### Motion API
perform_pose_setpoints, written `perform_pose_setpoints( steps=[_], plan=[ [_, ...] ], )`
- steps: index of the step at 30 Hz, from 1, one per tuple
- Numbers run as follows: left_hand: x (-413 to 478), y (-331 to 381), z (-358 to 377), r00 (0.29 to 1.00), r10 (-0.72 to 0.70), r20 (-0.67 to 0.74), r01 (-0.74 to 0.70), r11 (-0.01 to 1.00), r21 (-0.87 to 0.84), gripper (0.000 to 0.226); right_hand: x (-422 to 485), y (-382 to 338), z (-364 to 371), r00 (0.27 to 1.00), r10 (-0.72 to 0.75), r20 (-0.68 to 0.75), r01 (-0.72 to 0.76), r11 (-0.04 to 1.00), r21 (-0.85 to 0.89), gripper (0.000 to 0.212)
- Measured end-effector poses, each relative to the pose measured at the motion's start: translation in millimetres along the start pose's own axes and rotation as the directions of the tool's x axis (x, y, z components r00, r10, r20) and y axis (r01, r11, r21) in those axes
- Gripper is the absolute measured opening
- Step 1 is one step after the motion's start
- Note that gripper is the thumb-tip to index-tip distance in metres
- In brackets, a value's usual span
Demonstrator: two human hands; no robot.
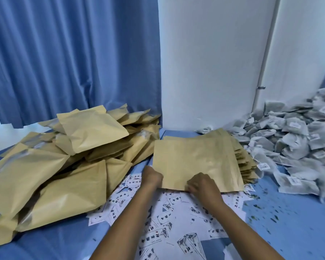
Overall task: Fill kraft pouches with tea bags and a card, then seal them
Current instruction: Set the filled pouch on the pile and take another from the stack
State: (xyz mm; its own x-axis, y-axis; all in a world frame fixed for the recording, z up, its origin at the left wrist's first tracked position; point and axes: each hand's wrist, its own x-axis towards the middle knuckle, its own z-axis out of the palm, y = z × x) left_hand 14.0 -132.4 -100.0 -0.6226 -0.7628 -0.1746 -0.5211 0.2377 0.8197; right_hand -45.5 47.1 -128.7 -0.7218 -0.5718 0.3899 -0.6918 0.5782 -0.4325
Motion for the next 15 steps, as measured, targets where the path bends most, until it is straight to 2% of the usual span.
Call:
perform_pose_setpoints(
  steps=[1, 3, 4, 5, 6, 8, 10, 11, 12, 13, 14, 15],
  plan=[
    [2, -5, 0, 1.0, 0.015, -0.002, -0.015, 0.998, 0.055, 0.038, -6, 10, -8, 0.992, 0.072, -0.107, -0.076, 0.996, -0.036, 0.015],
    [4, -13, 0, 0.999, 0.026, -0.019, -0.022, 0.984, 0.179, 0.037, -16, 36, -29, 0.889, 0.333, -0.315, -0.371, 0.926, -0.068, 0.046],
    [2, -13, -1, 1.0, 0.022, -0.001, -0.022, 0.973, 0.23, 0.039, -18, 48, -43, 0.83, 0.465, -0.307, -0.497, 0.867, -0.032, 0.062],
    [0, -11, 1, 0.999, 0.002, 0.048, -0.015, 0.963, 0.268, 0.042, -21, 58, -55, 0.783, 0.578, -0.229, -0.585, 0.81, 0.045, 0.07],
    [-4, -9, 5, 0.996, -0.018, 0.089, -0.01, 0.953, 0.303, 0.049, -22, 67, -65, 0.75, 0.653, -0.101, -0.636, 0.755, 0.163, 0.068],
    [-21, -2, 16, 0.998, -0.028, 0.052, 0.003, 0.903, 0.43, 0.072, -25, 79, -76, 0.74, 0.653, 0.161, -0.643, 0.618, 0.452, 0.045],
    [-39, 11, 30, 0.986, 0.161, -0.047, -0.096, 0.772, 0.628, 0.077, -33, 86, -83, 0.773, 0.583, 0.251, -0.588, 0.508, 0.629, 0.027],
    [-46, 19, 44, 0.955, 0.296, -0.02, -0.211, 0.724, 0.657, 0.064, -38, 89, -83, 0.797, 0.553, 0.243, -0.552, 0.505, 0.664, 0.027],
    [-53, 26, 60, 0.925, 0.373, 0.069, -0.345, 0.753, 0.559, 0.044, -42, 89, -84, 0.816, 0.529, 0.234, -0.525, 0.508, 0.683, 0.028],
    [-66, 36, 75, 0.902, 0.38, 0.207, -0.429, 0.847, 0.314, 0.025, -47, 88, -84, 0.83, 0.508, 0.231, -0.508, 0.517, 0.689, 0.029],
    [-80, 45, 92, 0.854, 0.36, 0.374, -0.407, 0.912, 0.051, 0.023, -52, 85, -84, 0.844, 0.48, 0.241, -0.498, 0.531, 0.686, 0.03],
    [-93, 52, 110, 0.798, 0.34, 0.497, -0.305, 0.94, -0.153, 0.028, -57, 82, -82, 0.864, 0.442, 0.242, -0.48, 0.574, 0.664, 0.034]
  ],
)
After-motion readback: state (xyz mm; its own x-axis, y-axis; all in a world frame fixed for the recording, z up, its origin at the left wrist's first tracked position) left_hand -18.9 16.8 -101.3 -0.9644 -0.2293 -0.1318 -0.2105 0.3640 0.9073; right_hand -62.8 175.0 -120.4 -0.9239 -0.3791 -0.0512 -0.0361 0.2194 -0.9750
